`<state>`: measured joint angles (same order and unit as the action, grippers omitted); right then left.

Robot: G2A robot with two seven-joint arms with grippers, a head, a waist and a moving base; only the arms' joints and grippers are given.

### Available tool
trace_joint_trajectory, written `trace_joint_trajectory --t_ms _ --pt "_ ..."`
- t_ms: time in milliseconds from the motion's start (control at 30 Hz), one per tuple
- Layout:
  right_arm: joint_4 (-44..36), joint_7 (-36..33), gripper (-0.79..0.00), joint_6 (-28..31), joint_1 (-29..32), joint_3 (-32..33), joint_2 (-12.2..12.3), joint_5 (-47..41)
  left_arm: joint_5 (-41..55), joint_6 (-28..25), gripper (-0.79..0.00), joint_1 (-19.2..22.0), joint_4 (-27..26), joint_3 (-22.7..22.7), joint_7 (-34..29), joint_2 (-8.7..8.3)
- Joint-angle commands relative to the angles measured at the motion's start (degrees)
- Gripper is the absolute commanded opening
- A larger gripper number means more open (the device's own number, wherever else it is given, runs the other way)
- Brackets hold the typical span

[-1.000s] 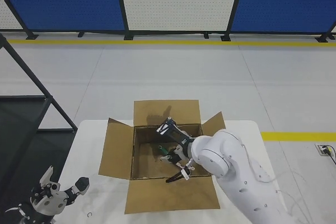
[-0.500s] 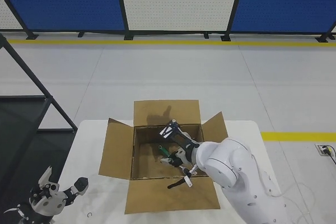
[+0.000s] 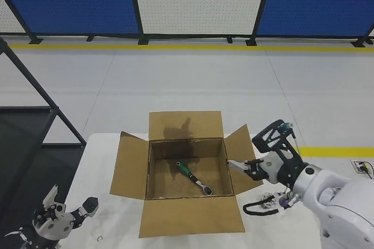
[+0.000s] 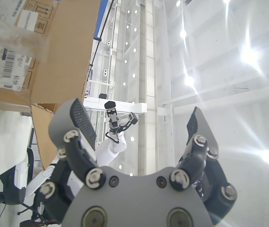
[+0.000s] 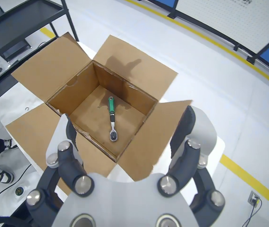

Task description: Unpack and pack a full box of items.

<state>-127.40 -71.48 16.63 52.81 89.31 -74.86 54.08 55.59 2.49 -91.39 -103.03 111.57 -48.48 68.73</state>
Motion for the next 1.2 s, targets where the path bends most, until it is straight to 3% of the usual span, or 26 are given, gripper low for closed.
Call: trace_joint_trajectory --t_ms 0,200,367,700,800,933,1167 --pt "-2.20 -0.63 0.000 0.73 2.73 4.45 0.44 -0.63 0.00 0.00 0.000 0.00 0.00 0.00 0.00 0.00" --pt "-3.73 -1.55 0.000 4.78 9.77 14.98 1.71 -5.64 0.00 0.00 0.000 0.00 0.00 0.00 0.00 0.00" --pt "-0.09 -6.81 0.000 6.26 12.92 18.39 2.72 -6.39 0.00 0.00 0.000 0.00 0.00 0.00 0.00 0.00" --pt "0.09 -6.66 0.000 6.57 13.11 18.11 2.74 -6.18 0.00 0.00 0.000 0.00 0.00 0.00 0.00 0.00" --pt "3.53 -5.36 0.000 10.81 13.48 14.60 3.24 -3.74 0.00 0.00 0.000 0.00 0.00 0.00 0.00 0.00" --pt "10.77 -1.16 0.000 15.02 12.60 11.04 5.19 -2.53 0.00 0.00 0.000 0.00 0.00 0.00 0.00 0.00" --pt "24.13 4.30 0.000 20.50 8.94 5.46 10.77 -2.46 0.00 0.00 0.000 0.00 0.00 0.00 0.00 0.00"
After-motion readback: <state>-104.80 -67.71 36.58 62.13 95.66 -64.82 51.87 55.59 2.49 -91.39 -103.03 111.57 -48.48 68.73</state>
